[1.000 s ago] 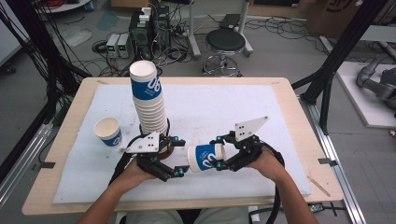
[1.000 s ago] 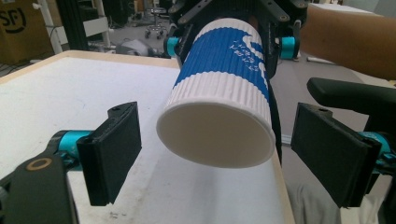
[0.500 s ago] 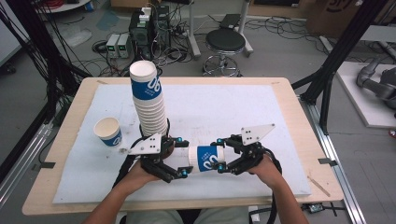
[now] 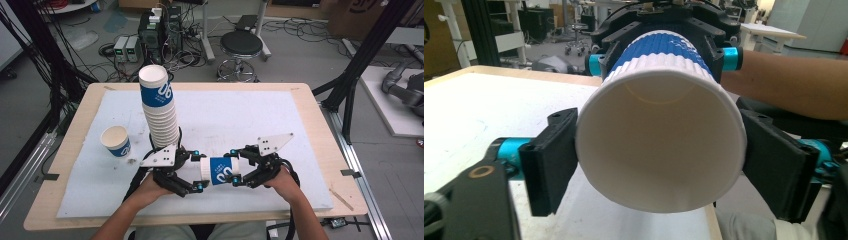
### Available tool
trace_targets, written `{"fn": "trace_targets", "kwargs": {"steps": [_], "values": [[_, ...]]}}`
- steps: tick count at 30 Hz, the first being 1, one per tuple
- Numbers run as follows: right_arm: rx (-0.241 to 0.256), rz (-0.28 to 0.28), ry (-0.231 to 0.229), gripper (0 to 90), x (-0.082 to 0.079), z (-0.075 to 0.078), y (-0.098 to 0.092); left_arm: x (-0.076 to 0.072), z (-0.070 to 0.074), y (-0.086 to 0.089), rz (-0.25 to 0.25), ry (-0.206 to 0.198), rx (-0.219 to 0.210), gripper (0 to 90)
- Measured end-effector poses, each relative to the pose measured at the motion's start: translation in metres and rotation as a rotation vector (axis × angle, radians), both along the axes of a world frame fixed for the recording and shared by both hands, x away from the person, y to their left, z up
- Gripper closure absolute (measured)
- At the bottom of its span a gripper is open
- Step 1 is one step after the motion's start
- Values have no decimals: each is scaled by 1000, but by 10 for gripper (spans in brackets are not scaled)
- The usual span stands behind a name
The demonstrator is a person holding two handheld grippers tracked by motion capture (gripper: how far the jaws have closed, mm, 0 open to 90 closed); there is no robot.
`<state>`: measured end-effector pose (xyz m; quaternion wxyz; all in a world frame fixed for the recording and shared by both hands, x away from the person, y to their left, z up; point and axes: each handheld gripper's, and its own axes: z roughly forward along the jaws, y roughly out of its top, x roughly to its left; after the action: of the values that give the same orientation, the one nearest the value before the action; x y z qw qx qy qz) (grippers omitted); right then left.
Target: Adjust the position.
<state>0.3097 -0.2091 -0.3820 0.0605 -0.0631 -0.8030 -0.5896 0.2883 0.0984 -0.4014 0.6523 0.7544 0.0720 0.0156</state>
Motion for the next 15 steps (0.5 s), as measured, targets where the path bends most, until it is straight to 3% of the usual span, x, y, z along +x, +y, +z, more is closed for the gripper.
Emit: {"fn": "trace_targets", "kwargs": {"steps": [9, 12, 13, 15], "values": [[-37, -7, 0, 314, -1, -1, 2, -1, 2, 1, -4, -9, 40, 308], [-37, -19, 6, 273, -2, -2, 2, -1, 5, 1, 0, -12, 61, 311], [-36, -41, 7, 203, -2, -1, 3, 0, 6, 1, 6, -7, 77, 312], [-38, -50, 12, 195, -3, -1, 2, 0, 7, 2, 7, -4, 83, 312]]}}
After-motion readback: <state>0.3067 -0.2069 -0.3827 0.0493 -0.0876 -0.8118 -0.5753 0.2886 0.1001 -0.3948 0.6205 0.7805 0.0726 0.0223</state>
